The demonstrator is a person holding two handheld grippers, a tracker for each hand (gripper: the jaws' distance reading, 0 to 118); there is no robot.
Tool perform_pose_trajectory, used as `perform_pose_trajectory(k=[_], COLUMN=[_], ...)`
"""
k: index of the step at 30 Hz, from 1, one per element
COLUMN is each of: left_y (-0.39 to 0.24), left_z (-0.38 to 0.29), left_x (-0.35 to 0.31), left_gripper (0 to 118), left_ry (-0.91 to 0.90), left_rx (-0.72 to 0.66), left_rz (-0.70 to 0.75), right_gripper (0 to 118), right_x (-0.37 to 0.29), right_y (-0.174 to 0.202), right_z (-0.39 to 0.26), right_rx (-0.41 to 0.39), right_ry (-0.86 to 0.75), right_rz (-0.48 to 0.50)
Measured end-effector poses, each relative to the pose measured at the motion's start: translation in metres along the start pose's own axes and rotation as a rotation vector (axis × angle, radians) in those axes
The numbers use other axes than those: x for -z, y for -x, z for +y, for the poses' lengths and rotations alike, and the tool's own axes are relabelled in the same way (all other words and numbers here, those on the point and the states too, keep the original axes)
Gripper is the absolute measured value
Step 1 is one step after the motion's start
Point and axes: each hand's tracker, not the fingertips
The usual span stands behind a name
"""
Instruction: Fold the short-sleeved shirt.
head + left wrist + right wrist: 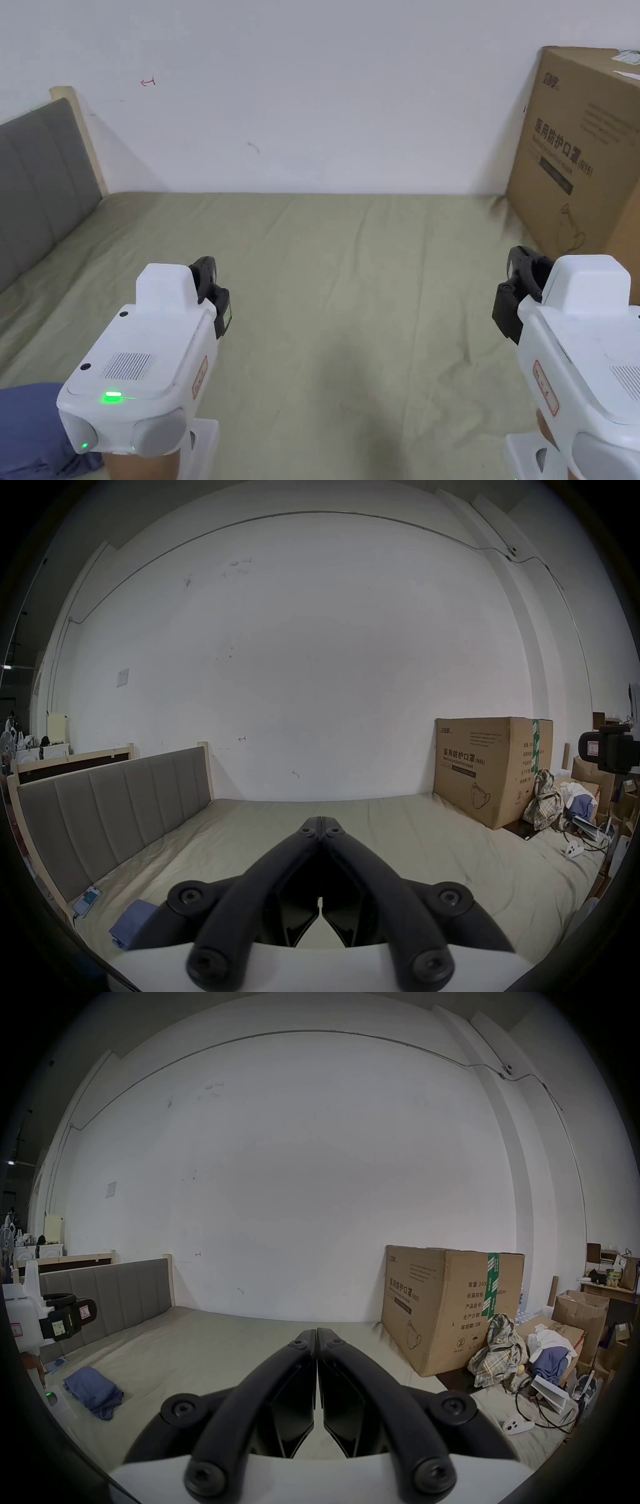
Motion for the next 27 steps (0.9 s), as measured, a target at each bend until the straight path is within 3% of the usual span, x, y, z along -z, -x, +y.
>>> perform_pose_trajectory(k=[27], left_y=[0.004], left_z=[0.003], left_x=[-0.001], left_gripper=[0], left_ry=[0.000], left_rx=[-0.004], left_rz=[-0.002], right_gripper=[0], right_x=[0.002], right_y=[0.010], right_z=[0.002], right_rx=[-0.023], right_ry=[0.001], right_rz=[0.007])
